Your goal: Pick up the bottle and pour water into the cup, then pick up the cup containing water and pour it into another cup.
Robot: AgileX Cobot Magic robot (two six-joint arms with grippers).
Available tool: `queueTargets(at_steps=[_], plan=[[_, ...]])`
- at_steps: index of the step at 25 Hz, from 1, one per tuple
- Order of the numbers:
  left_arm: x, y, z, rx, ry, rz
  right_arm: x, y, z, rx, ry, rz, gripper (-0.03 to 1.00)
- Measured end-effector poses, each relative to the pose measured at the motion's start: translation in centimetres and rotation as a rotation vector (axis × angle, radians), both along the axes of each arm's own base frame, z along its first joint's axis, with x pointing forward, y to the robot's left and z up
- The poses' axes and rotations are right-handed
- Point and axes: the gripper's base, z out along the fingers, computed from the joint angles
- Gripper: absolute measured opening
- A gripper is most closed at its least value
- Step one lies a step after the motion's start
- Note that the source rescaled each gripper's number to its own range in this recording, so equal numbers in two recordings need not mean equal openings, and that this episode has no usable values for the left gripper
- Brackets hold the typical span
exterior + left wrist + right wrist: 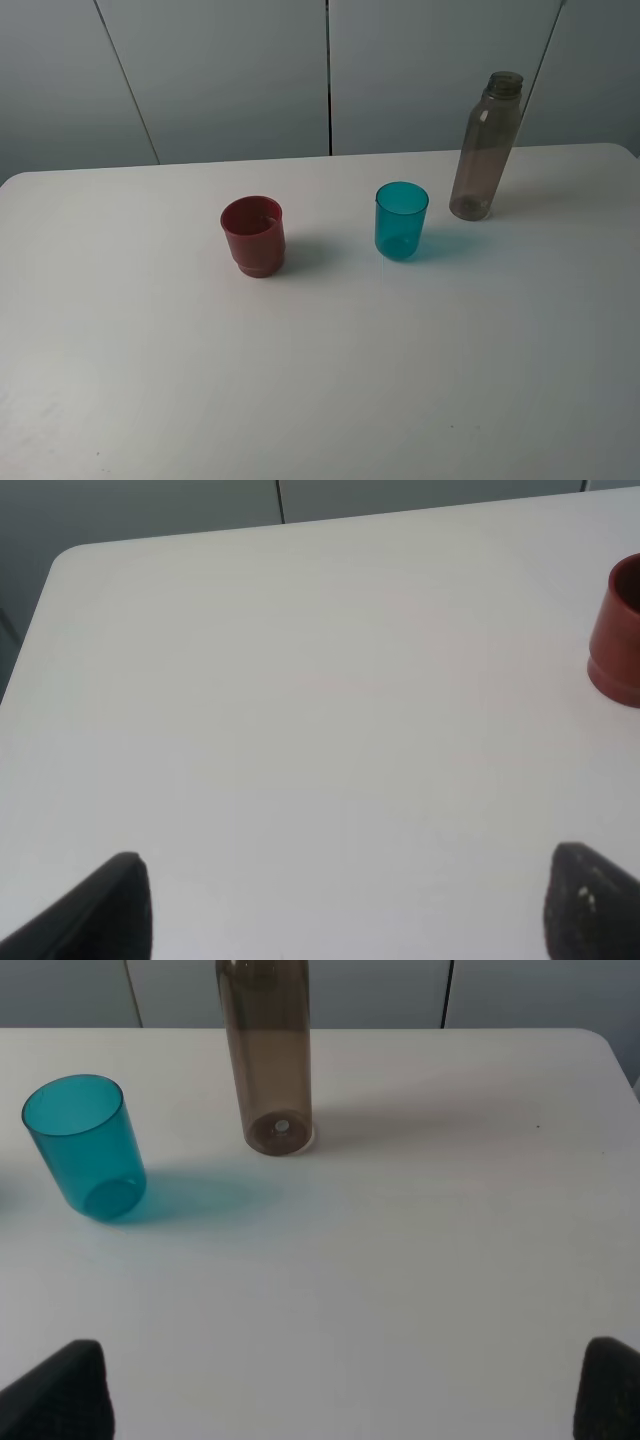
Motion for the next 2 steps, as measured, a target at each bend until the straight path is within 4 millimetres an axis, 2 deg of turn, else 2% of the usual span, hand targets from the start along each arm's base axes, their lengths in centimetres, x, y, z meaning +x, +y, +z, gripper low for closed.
queueTargets(at_steps=[2], plan=[[0.0,0.0,0.0,0.0,0.0,0.0,0.0,0.0,0.0,0.0,0.0,0.0,1.0]])
